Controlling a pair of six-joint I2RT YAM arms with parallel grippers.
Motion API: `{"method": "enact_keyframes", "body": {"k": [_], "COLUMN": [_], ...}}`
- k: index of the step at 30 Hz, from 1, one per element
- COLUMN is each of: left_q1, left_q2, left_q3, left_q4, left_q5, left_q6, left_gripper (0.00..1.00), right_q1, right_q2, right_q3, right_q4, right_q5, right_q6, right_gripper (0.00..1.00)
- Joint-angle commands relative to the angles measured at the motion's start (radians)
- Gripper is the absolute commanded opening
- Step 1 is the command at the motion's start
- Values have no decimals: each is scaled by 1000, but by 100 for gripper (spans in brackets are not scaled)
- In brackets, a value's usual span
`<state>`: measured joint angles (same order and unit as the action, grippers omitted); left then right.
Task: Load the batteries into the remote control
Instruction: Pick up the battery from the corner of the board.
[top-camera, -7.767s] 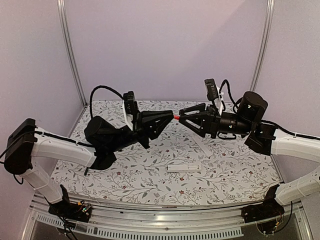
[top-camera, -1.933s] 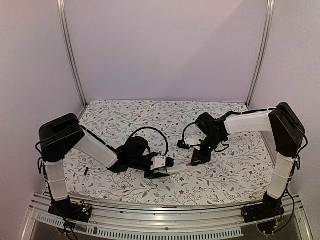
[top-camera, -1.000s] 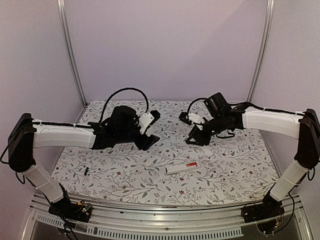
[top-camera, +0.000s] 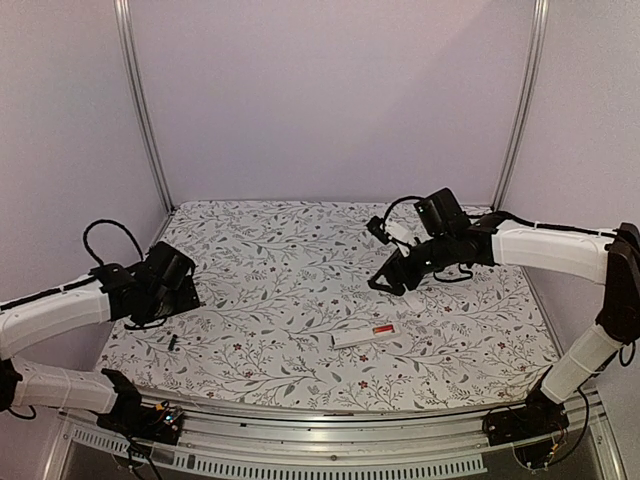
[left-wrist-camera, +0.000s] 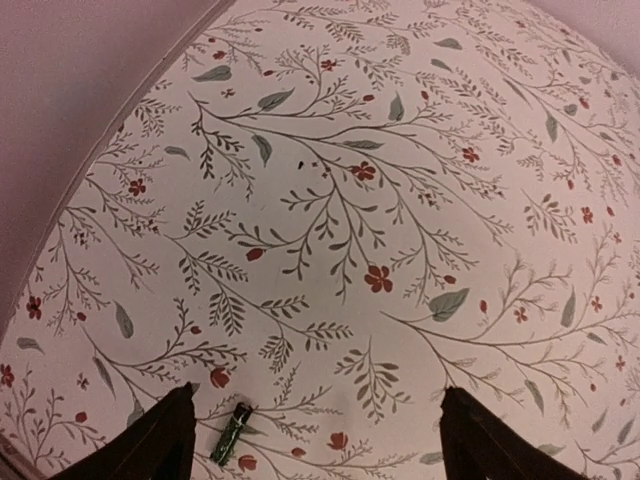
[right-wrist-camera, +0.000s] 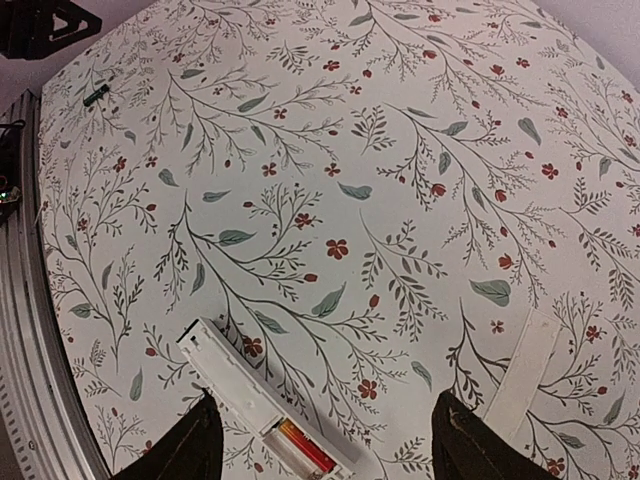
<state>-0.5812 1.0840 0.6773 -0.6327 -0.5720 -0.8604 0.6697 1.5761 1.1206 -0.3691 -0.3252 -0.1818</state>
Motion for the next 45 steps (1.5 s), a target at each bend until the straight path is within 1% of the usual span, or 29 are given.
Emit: {"method": "enact_keyframes", "body": {"k": [1,3,5,7,11,15,20,22,26,30,32,35,41,43,45], "left_q1": [20,33,60,79,91,111,142,150,154,155,155,155,154,153,152], "left_q2": [-72,-55,-13,39,103,71,23,25,54,82,94,99,58,40,25], "left_q3": [-86,-82,-78,-83,-127,-178,-262,-281,-282,-301,-307,-311,-307,-309,-314], "left_q4": [-29,-145,-244,-257,-187,-107,60,107,147,187,191,186,131,124,123], "left_q5": [-116,-140,-123,-85,-5,26,102,123,150,187,205,229,235,245,250], "left_q6": [-358,-476,-559,-581,-562,-522,-399,-359,-308,-281,-281,-286,-332,-337,-337], "left_gripper": [85,87,87,88,88,87,87,86,85,80,75,72,60,57,56], "right_q1": [9,14,19,20,25,32,34,33,34,34,35,34,34,35,35], "right_q2": [-28,-29,-32,-41,-45,-51,-57,-53,-45,-44,-41,-36,-34,-32,-29], "right_q3": [4,10,4,-8,-8,-9,-13,-7,3,-1,1,4,10,11,13], "right_q4": [10,-3,-3,6,5,-13,-21,-22,-28,-28,-32,-43,-50,-49,-49], "right_q5": [-68,-71,-66,-71,-78,-70,-53,-55,-59,-55,-55,-56,-57,-60,-60], "right_q6": [12,14,16,21,33,29,23,22,20,19,19,16,10,8,8], "right_gripper": [70,70,70,70,70,70,70,71,70,70,70,70,70,70,70]}}
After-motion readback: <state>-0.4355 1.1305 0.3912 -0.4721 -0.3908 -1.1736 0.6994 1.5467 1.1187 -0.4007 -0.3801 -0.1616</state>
